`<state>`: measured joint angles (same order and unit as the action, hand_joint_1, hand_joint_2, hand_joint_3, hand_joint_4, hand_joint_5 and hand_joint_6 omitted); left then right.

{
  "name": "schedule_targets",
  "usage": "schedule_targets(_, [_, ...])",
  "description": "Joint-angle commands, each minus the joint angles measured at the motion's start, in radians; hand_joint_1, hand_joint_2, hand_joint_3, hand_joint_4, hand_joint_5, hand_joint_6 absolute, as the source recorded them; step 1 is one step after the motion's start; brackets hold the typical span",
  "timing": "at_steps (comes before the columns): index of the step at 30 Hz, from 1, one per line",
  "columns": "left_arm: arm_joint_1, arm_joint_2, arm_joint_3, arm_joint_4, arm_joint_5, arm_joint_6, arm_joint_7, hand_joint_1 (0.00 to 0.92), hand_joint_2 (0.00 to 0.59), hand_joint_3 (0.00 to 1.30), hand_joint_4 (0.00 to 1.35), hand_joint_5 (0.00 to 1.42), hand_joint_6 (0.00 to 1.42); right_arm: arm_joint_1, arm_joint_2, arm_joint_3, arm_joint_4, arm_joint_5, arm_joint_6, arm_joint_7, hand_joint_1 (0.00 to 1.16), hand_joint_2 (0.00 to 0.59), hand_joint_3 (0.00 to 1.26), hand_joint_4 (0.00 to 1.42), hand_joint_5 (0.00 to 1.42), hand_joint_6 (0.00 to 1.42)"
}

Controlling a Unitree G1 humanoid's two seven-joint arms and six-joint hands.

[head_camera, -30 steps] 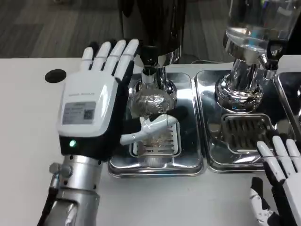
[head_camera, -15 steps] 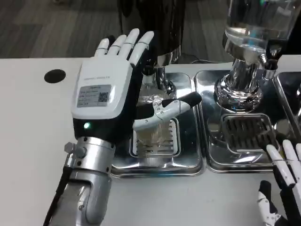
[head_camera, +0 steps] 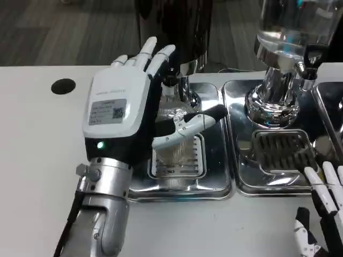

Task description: Grasp the cup under the faucet to collect the drink, then remove the cup.

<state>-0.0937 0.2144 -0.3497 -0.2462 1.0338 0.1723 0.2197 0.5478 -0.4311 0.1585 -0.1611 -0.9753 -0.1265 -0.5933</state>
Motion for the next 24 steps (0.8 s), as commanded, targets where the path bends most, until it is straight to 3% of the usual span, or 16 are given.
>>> schedule_targets(1, [0.053, 0.007, -0.01, -0.011, 0.006, -0.014, 0.009, 0.0, 0.073, 0.32, 0.1, 0.31, 0.25, -0.002, 0.002, 0.004, 0.007, -0.003, -0.009, -0.011, 0.18, 0.564, 0.11, 0.0, 0.0, 0.0])
schedule_targets(24, [0.149, 0.005, 0.015, -0.005, -0.013, -0.058, 0.058, 0.0, 0.073, 0.36, 0.13, 0.34, 0.27, -0.025, 0.006, 0.028, 0.006, -0.013, -0.005, -0.002, 0.18, 0.564, 0.11, 0.0, 0.0, 0.0])
